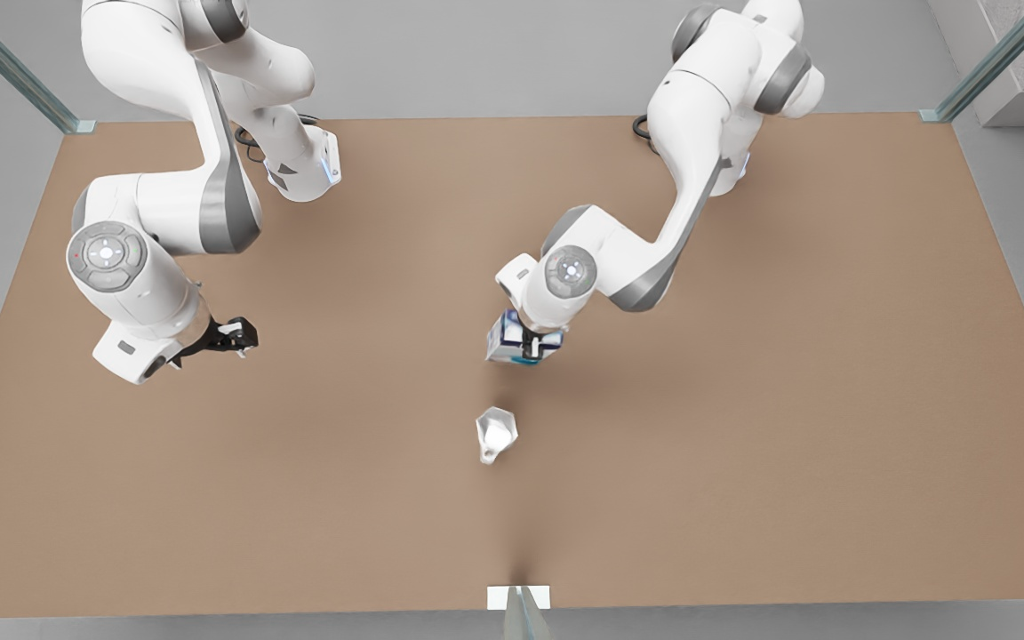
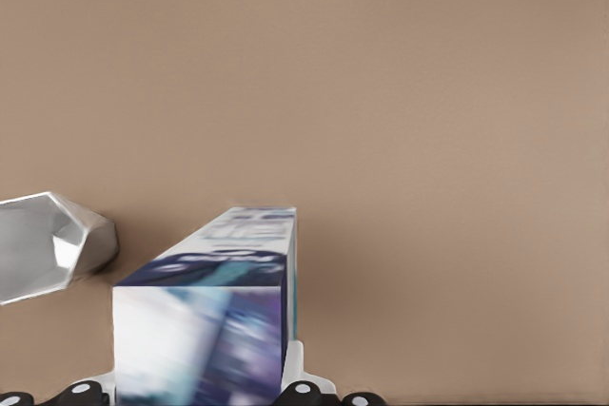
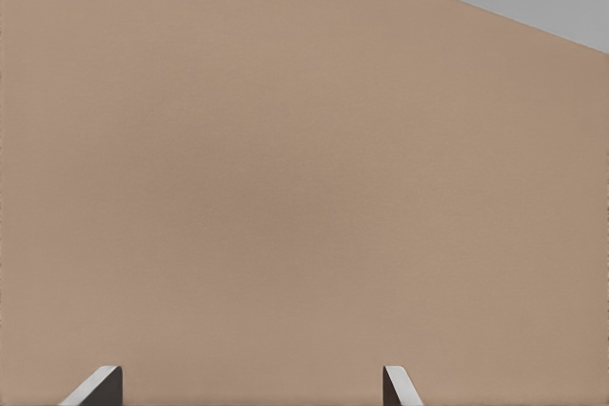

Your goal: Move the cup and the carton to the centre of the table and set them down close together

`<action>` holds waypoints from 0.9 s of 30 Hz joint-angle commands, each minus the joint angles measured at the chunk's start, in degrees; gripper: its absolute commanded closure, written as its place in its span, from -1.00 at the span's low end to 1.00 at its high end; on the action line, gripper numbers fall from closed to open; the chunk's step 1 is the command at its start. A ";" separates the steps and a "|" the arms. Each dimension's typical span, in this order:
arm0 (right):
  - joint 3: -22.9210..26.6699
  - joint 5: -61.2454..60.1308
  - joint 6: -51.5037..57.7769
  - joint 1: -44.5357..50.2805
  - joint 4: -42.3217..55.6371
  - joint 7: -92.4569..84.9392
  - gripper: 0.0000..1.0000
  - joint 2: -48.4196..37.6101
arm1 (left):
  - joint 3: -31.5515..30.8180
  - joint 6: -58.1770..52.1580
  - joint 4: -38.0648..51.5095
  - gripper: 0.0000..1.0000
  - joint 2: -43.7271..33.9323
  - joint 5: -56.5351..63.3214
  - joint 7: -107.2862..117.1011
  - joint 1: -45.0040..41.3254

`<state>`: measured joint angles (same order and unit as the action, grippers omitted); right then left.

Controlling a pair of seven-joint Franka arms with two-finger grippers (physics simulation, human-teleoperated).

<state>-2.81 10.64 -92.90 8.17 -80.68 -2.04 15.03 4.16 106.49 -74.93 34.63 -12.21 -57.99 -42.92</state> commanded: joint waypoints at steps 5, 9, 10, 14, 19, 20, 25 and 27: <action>0.00 0.00 0.00 0.00 0.00 0.02 -1.00 0.08 | 6.65 -0.31 -0.22 -0.39 1.67 -0.71 1.57 -7.70; 0.00 0.00 0.00 0.00 0.00 0.02 -1.00 0.08 | 6.91 1.53 0.31 -0.42 3.78 -0.89 3.68 -9.46; 0.00 0.00 0.00 0.00 0.00 0.02 -1.00 -0.01 | 6.91 2.15 0.31 -0.42 4.13 -0.89 3.85 -9.72; 0.00 0.00 0.09 0.00 0.00 0.02 -1.00 -0.01 | 6.91 2.94 0.31 -1.00 4.30 -0.89 3.94 -9.72; 0.00 0.00 0.00 0.00 0.18 0.02 -1.00 0.08 | 6.91 2.68 0.31 -1.00 3.95 -0.89 3.94 -9.55; 0.00 0.00 0.00 0.00 0.09 0.02 -1.00 0.08 | 6.91 2.50 0.31 -1.00 3.34 -0.98 4.03 -9.46; 0.00 0.00 -0.09 0.00 0.18 0.02 -1.00 0.08 | 8.67 -6.90 1.02 -1.00 -5.71 -4.40 7.63 -5.68; 0.00 0.00 -0.18 0.00 0.09 0.02 -1.00 0.08 | 8.67 -9.54 0.84 -1.00 -8.00 -4.23 14.57 1.00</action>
<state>-2.81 10.66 -93.00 8.17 -80.51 -2.02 15.12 13.01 97.04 -74.18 26.04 -15.88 -37.94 -40.44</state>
